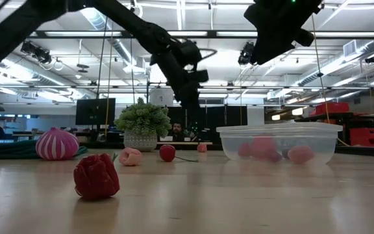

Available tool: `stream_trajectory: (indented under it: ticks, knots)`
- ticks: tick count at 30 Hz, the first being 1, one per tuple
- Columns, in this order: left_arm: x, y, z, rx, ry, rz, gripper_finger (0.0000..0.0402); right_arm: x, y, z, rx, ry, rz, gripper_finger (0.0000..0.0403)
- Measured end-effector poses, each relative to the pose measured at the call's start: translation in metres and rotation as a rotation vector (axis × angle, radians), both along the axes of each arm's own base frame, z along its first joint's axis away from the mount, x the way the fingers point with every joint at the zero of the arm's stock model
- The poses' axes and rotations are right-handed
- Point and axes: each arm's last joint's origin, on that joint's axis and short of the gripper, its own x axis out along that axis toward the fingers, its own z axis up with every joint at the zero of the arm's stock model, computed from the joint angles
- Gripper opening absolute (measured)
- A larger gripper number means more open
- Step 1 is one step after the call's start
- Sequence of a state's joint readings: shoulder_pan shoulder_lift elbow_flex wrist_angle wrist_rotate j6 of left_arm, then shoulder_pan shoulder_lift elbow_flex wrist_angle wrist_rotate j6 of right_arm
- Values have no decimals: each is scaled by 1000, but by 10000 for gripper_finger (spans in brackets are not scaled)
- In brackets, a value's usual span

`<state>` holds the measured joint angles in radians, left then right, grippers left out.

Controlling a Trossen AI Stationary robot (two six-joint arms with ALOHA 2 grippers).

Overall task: Pick and placing Produce into tupperware
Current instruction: Put the top peach into the container

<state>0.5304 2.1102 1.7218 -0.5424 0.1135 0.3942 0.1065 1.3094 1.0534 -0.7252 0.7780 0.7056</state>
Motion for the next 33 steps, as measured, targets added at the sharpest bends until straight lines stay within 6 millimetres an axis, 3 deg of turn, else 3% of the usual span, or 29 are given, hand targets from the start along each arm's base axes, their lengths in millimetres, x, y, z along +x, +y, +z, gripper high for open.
stream_trajectory:
  ticks: [6, 14, 20, 22, 25, 29, 33]
  knots:
    - [2, -1, -24, -149, 123, -22, 136, 0, 2, 0, 5, 5, 12, 137]
    - [4, -4, -27, -154, 134, -63, 139, -1, 7, 0, 7, 8, 32, 137]
    - [12, -24, -22, -126, 135, -143, 125, -1, 8, -6, 50, 21, 57, 137]
    - [10, -31, -3, -101, 126, -182, 121, -4, 8, -16, 69, 57, 67, 137]
    - [-1, -38, 51, -32, 68, -229, 117, -8, 6, -30, 65, 101, 61, 137]
    - [-38, -44, 129, 16, 9, -191, 117, -8, -1, -40, 43, 110, 70, 137]
    - [-87, -65, 200, 65, -117, -140, 114, 6, -19, -43, 37, 46, 213, 140]
